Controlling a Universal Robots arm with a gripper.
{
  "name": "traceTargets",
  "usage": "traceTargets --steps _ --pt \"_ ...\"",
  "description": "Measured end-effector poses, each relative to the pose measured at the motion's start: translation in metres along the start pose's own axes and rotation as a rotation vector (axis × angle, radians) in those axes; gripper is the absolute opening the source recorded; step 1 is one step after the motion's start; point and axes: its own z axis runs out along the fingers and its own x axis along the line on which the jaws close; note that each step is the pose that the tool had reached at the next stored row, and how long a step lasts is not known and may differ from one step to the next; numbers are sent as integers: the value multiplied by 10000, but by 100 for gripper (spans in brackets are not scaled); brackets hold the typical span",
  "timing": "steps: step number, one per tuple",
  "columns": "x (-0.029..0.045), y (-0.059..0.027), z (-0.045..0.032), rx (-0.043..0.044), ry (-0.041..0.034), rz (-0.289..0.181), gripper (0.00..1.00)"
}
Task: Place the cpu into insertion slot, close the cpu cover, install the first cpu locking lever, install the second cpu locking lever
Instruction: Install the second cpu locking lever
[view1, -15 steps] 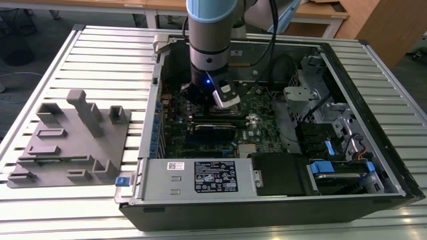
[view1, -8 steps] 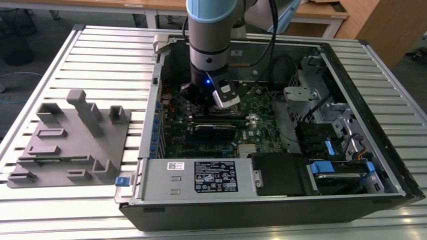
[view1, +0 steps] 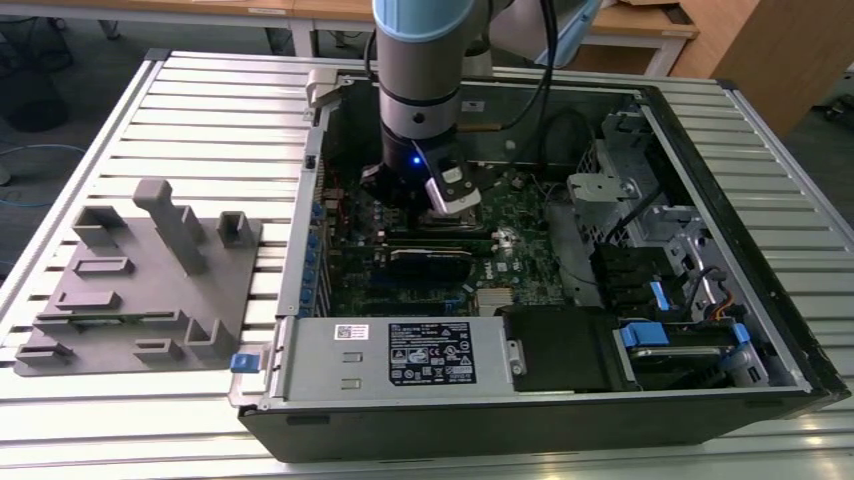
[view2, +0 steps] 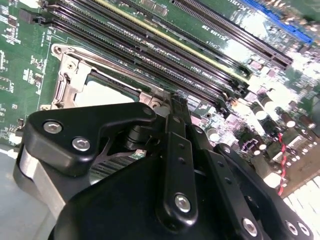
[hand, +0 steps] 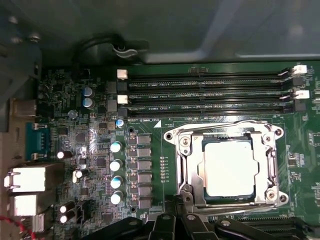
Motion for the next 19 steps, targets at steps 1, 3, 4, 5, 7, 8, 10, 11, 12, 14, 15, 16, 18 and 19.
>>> traceTargets --steps 1,3,4,5,7,8,10,11,12,14,15,16,18,19 --pt "-1 1 -18 1 0 0 11" --pt "-1 4 -60 4 2 1 11" --pt "-2 6 -77 4 2 1 11" --pt "-2 6 -90 4 3 1 11" --pt "-3 7 -92 3 1 0 11" --pt "-10 7 -91 2 2 0 11" --pt "-62 10 -90 4 3 1 11" --pt "-98 12 -89 4 3 1 11" --pt "-139 14 -87 4 2 1 11" --pt "-233 19 -82 4 2 1 11" --pt "-278 22 -80 4 2 0 11" --pt "-321 24 -78 3 1 1 11" --pt "-361 47 -74 4 3 0 11" --pt "-367 71 -71 4 2 3 11"
